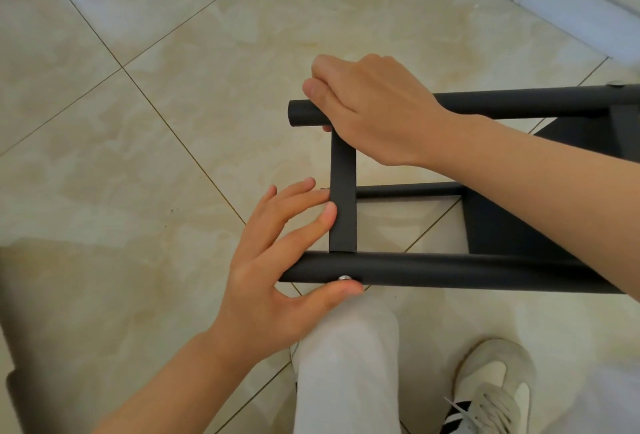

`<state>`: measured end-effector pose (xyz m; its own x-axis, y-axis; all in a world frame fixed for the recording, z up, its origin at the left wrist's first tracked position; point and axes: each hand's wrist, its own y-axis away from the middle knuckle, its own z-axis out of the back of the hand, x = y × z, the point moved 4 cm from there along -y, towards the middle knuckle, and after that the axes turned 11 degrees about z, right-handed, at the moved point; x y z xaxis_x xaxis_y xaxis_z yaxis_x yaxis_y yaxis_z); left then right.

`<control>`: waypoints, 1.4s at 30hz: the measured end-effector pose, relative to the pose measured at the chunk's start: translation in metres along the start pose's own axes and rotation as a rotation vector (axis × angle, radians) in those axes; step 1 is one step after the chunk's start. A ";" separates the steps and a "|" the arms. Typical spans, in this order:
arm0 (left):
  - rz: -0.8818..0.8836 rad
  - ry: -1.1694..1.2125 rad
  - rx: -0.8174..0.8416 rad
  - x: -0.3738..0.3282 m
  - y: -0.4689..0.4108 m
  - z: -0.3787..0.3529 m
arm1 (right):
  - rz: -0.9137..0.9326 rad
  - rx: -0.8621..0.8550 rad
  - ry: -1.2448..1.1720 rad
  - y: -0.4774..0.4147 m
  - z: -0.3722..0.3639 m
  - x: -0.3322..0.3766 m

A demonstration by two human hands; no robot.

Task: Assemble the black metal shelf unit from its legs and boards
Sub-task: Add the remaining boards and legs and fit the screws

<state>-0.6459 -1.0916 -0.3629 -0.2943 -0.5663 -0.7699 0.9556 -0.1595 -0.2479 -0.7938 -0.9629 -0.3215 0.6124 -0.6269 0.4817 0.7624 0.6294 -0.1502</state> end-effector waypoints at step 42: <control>-0.075 0.003 0.103 -0.005 -0.003 -0.001 | -0.492 0.515 -1.154 0.102 -0.025 -0.011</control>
<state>-0.6468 -1.0871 -0.3590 -0.3653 -0.5473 -0.7530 0.9274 -0.2836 -0.2439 -0.7178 -0.9030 -0.3636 -0.4152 -0.2561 0.8729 0.5297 0.7121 0.4609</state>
